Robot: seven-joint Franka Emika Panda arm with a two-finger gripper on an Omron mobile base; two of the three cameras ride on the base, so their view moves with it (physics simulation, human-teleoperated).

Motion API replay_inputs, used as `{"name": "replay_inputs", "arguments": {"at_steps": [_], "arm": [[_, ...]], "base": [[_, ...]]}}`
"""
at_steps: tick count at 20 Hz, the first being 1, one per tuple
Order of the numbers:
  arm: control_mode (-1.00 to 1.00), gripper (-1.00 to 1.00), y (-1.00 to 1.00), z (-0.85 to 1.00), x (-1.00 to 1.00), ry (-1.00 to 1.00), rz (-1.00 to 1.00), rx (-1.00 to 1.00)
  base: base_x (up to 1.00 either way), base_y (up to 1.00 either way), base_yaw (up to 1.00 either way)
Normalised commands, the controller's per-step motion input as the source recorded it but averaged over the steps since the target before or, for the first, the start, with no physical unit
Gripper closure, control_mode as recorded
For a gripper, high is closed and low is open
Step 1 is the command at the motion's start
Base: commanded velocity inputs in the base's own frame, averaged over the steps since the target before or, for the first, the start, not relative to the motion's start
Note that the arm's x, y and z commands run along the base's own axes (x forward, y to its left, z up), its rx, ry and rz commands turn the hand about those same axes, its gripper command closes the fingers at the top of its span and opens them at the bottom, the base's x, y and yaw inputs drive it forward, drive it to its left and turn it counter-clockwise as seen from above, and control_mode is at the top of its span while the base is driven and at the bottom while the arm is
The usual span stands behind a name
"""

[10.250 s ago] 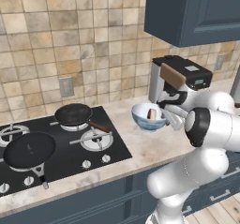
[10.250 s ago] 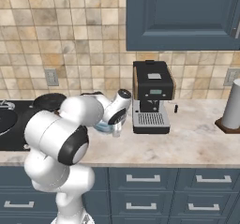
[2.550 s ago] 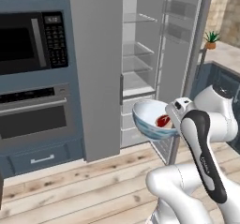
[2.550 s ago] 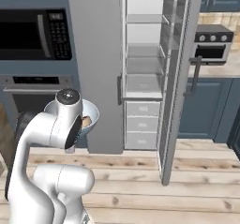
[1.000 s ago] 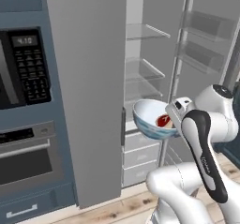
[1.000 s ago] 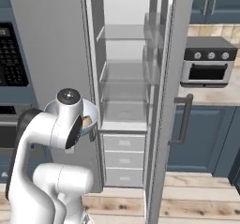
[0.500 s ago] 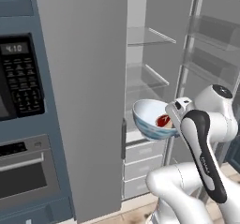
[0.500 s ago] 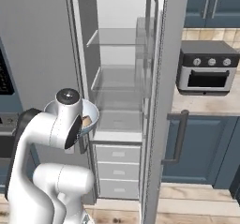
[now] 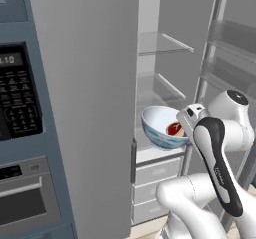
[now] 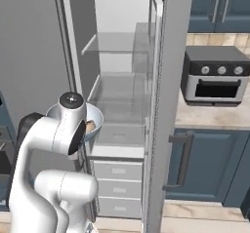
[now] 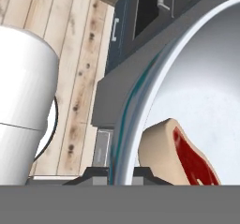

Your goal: Place one of the steaks on the plate and the other in the bowl. Then place the bowl in the fridge.

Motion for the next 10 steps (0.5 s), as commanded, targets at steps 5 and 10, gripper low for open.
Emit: {"name": "replay_inputs", "arguments": {"at_steps": [5, 10], "arm": [[1.00, 1.00, 0.00, 0.00, 0.00, 0.00, 0.00, 0.00], [1.00, 1.00, 0.00, 0.00, 0.00, 0.00, 0.00, 0.00]], "base": [[0.46, -0.23, 0.03], [0.42, -0.31, 0.03]]}}
